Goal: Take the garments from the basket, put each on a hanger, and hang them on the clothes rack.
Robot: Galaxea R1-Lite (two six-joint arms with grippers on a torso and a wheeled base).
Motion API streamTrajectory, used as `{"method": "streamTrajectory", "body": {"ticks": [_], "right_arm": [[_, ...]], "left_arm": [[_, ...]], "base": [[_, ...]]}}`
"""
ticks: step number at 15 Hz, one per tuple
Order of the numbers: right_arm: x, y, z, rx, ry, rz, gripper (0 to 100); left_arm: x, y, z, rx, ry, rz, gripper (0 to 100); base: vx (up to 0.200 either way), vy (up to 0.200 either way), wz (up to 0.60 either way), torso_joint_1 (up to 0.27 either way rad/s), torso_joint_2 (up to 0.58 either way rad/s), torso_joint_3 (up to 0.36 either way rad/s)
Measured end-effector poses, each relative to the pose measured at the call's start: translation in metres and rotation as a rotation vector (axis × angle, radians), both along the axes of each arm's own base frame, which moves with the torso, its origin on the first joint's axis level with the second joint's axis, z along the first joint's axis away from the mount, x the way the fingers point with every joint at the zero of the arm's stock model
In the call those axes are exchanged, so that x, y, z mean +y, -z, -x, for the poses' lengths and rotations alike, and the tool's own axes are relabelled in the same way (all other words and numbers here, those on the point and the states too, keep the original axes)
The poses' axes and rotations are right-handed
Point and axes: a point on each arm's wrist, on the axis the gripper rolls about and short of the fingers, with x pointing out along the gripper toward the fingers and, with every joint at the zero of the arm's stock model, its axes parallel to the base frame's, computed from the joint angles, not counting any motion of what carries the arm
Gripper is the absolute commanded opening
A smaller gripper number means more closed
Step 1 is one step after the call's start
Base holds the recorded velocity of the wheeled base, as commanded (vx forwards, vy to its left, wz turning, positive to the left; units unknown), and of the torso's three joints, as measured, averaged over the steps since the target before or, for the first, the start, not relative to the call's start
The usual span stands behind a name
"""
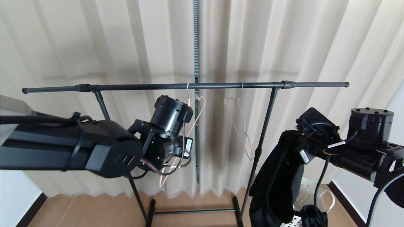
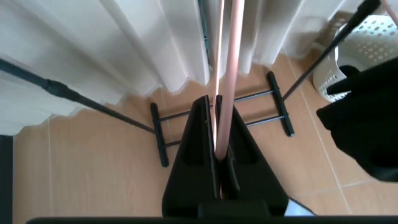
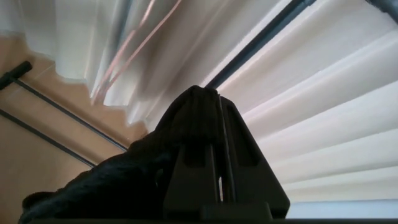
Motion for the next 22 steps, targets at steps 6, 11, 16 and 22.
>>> {"method": "streamTrajectory", "body": {"ticks": [6, 11, 16, 22], "right_arm": [[0.024, -0.022, 0.048, -0.075, 0.031, 0.05, 0], [0.026, -0.038, 0.067, -0.033, 0.11, 0.128, 0], [0.029, -0.061, 0.058, -0.014, 0.204, 0.179, 0], [0.04, -0.058, 0.036, -0.003, 0.257, 0.206, 0]], "left_arm": [[0.063, 0.056, 0.086, -0.103, 0.119, -0.012, 0], [0.09, 0.072, 0.139, -0.191, 0.385, 0.062, 0], [0.092, 0.072, 0.166, -0.185, 0.567, 0.061, 0], [0.086, 0.064, 0.183, -0.219, 0.708, 0.099, 0]], "base": [[0.0, 0.0, 0.0, 0.0, 0.0, 0.0], [0.0, 0.0, 0.0, 0.0, 0.0, 0.0], [0.0, 0.0, 0.0, 0.0, 0.0, 0.0], [0.0, 0.0, 0.0, 0.0, 0.0, 0.0]]}}
